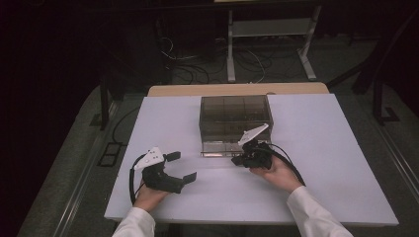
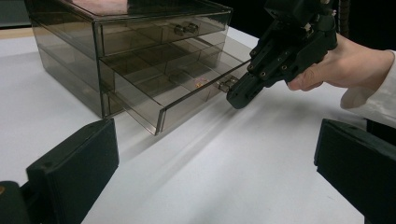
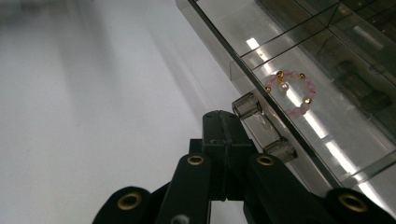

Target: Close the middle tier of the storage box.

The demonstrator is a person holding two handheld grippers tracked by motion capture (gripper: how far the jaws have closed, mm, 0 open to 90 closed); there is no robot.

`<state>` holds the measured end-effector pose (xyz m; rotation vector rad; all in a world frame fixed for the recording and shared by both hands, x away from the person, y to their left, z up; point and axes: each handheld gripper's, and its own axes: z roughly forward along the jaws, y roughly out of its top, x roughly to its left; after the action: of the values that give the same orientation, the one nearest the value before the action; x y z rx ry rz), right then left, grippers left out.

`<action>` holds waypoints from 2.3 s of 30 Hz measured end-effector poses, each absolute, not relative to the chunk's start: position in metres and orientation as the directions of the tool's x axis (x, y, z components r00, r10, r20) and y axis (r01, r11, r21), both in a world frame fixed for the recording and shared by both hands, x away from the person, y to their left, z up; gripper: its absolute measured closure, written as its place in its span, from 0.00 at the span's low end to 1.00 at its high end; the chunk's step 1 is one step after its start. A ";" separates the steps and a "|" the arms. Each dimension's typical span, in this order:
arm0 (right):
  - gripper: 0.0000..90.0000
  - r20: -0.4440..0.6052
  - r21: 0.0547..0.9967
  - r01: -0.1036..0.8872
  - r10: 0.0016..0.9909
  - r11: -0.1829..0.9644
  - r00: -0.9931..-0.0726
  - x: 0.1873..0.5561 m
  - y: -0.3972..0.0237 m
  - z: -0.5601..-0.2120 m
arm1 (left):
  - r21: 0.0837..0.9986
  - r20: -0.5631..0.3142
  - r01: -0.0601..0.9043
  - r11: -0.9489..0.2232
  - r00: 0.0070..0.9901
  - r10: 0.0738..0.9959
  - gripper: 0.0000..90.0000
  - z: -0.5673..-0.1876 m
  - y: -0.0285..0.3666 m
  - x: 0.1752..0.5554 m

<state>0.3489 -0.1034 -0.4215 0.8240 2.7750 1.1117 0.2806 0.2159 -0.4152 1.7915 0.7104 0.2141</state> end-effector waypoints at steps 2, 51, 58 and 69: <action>0.99 0.158 0.653 0.463 0.489 0.600 -0.858 0.350 -0.104 -0.422 | 0.917 -0.203 0.357 -0.177 0.801 0.564 0.00 -0.415 0.216 0.280; 0.99 0.167 0.676 0.488 0.530 0.552 -0.832 0.371 -0.111 -0.421 | 0.916 -0.203 0.358 -0.179 0.801 0.563 0.00 -0.415 0.216 0.281; 0.99 0.172 0.678 0.494 0.536 0.544 -0.826 0.374 -0.112 -0.422 | 0.917 -0.203 0.358 -0.179 0.802 0.562 0.00 -0.415 0.216 0.281; 0.99 0.170 0.669 0.503 0.547 0.546 -0.820 0.381 -0.110 -0.419 | 0.917 -0.203 0.356 -0.177 0.802 0.562 0.00 -0.415 0.216 0.281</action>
<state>0.3813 -0.1095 -0.4191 0.9215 2.7104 1.1440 0.2807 0.2161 -0.4152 1.7904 0.7085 0.2132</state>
